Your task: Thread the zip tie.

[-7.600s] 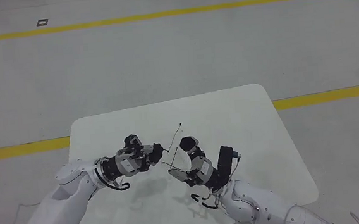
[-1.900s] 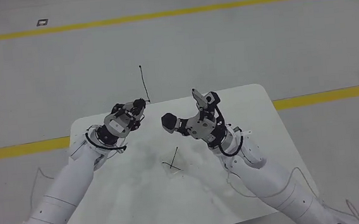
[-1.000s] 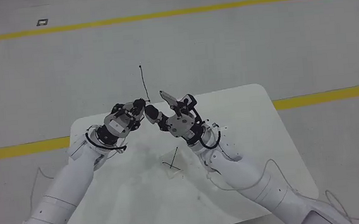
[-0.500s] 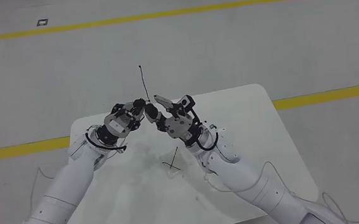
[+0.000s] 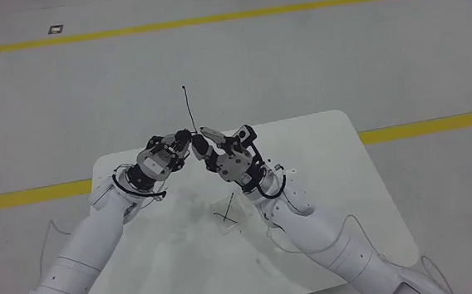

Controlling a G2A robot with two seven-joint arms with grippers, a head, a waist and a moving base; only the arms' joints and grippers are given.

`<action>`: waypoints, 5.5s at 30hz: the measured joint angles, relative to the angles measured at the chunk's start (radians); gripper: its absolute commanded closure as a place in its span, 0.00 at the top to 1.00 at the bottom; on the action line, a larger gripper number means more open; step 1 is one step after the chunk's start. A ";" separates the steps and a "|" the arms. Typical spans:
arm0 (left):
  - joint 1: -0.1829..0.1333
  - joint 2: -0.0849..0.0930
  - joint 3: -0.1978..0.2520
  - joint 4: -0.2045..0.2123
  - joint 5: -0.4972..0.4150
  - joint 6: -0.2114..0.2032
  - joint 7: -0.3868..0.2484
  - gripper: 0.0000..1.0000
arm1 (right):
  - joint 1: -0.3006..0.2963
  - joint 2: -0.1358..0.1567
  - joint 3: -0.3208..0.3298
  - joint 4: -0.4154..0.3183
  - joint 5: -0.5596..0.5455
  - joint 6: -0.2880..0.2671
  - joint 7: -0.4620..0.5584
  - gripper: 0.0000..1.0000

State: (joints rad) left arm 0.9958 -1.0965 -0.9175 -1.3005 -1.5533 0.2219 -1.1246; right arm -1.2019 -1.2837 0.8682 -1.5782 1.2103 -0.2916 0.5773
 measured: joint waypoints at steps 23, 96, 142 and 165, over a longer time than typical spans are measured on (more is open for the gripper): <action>0.000 0.000 0.000 0.000 0.000 0.000 0.000 0.00 | -0.024 -0.034 0.044 0.004 -0.038 0.028 0.019 0.06; 0.000 0.000 0.000 0.000 0.000 0.000 0.000 0.00 | -0.170 -0.067 0.164 0.027 -0.256 0.105 0.071 0.00; 0.000 0.000 0.000 0.000 0.000 0.000 0.000 0.00 | -0.301 -0.054 0.295 0.020 -0.285 0.040 0.062 1.00; 0.000 0.000 0.000 0.000 0.000 0.000 0.000 0.00 | -0.485 -0.041 0.497 -0.105 -0.185 -0.049 0.081 1.00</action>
State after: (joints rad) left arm 0.9958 -1.0965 -0.9175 -1.3006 -1.5533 0.2219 -1.1246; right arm -1.6872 -1.3246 1.3652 -1.6835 1.0253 -0.3408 0.6584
